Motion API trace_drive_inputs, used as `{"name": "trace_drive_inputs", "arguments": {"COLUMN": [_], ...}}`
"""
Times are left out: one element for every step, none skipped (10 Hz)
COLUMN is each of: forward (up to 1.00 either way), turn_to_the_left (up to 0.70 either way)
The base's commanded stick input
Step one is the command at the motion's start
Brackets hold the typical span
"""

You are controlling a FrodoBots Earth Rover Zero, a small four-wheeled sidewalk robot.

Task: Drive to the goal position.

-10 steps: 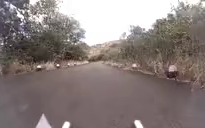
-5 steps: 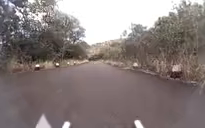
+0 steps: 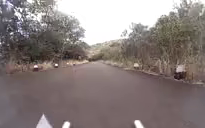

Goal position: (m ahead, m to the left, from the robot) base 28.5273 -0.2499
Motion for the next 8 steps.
{"name": "trace_drive_inputs", "arguments": {"forward": [0.5,0.5,0.5,0.5,0.5,0.5,0.5,0.5], "turn_to_the_left": [0.0,0.0,0.0,0.0,0.0,0.0,-0.01,-0.25]}}
